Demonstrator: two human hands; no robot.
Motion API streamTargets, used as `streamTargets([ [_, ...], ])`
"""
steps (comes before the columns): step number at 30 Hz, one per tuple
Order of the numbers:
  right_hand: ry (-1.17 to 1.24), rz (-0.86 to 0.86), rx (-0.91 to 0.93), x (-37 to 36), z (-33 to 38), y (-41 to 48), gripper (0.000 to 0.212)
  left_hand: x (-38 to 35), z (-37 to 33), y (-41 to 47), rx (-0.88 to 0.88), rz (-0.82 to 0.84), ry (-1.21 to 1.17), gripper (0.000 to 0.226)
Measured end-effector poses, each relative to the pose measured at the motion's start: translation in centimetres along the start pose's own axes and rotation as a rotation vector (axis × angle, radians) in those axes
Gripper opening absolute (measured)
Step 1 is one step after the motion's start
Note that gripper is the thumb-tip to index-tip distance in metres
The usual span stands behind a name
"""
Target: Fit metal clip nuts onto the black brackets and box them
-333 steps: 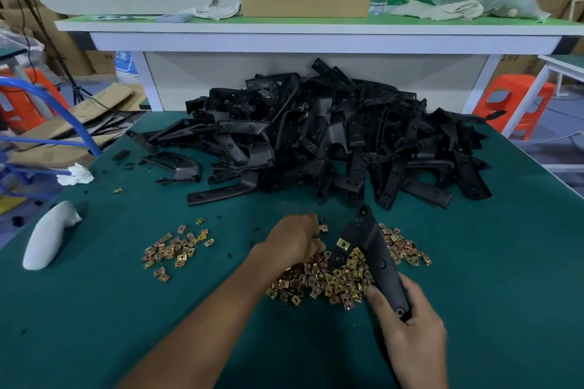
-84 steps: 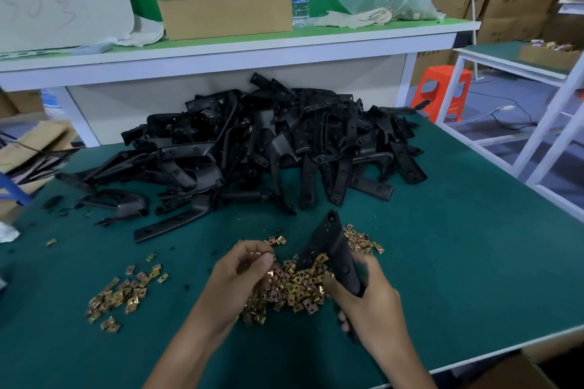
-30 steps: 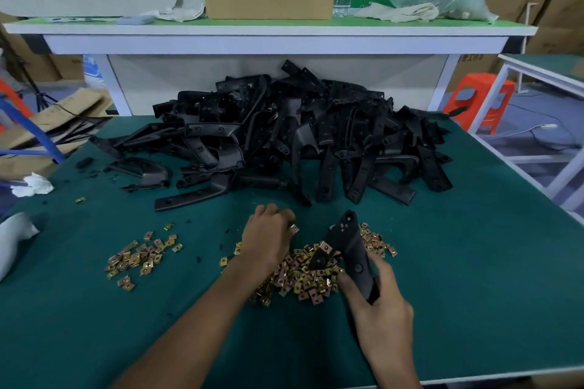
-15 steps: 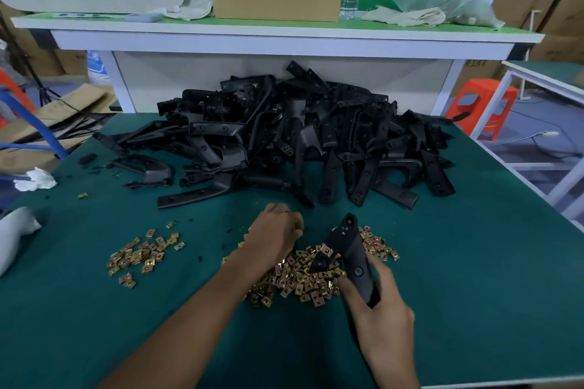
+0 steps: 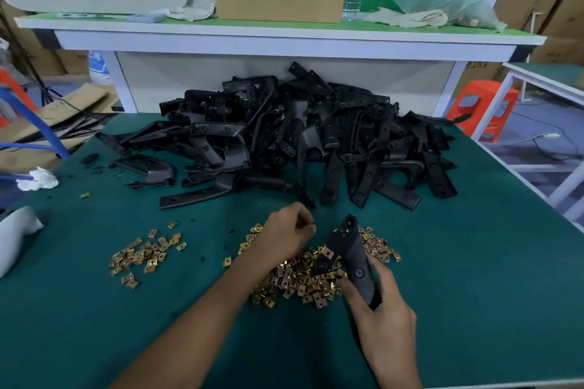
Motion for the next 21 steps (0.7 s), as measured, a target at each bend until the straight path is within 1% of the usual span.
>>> streamTargets([
  [4, -0.01, 0.0, 0.019, -0.1, 0.1, 0.0, 0.057, 0.4, -0.8, -2.0, 0.092, 0.033, -0.476, 0.005],
  [6, -0.019, 0.002, 0.03, -0.1, 0.2, 0.0, 0.056, 0.3, -1.0, -2.8, 0.109, 0.065, -0.638, 0.01],
  [12, -0.04, 0.012, 0.049, -0.1, 0.4, -0.2, 0.058, 0.4, -2.3, -4.2, 0.102, 0.165, -0.829, 0.026],
  [14, -0.044, 0.021, 0.046, -0.1, 0.4, -0.1, 0.059, 0.4, -2.9, -4.4, 0.1, 0.191, -0.795, 0.026],
  [16, -0.046, 0.023, 0.047, -0.1, 0.4, -0.2, 0.059, 0.2, -3.2, -4.5, 0.094, 0.174, -0.727, 0.025],
  [17, -0.051, 0.023, 0.053, -0.1, 0.5, -0.2, 0.059, 0.1, -3.2, -4.5, 0.094, 0.156, -0.735, 0.024],
  [21, -0.044, 0.023, 0.051, -0.1, 0.7, -0.2, 0.057, 0.1, -3.5, -4.8, 0.091, 0.108, -0.86, 0.018],
])
Point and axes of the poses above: each hand's wrist, its own y-axis towards the middle knuckle, its own x-axis out of the back of the hand, z = x × y, the point moved 3 cm from there along y, towards the middle knuckle, and after that the axes turned 2 degrees about -y, right-handed, at the moved point
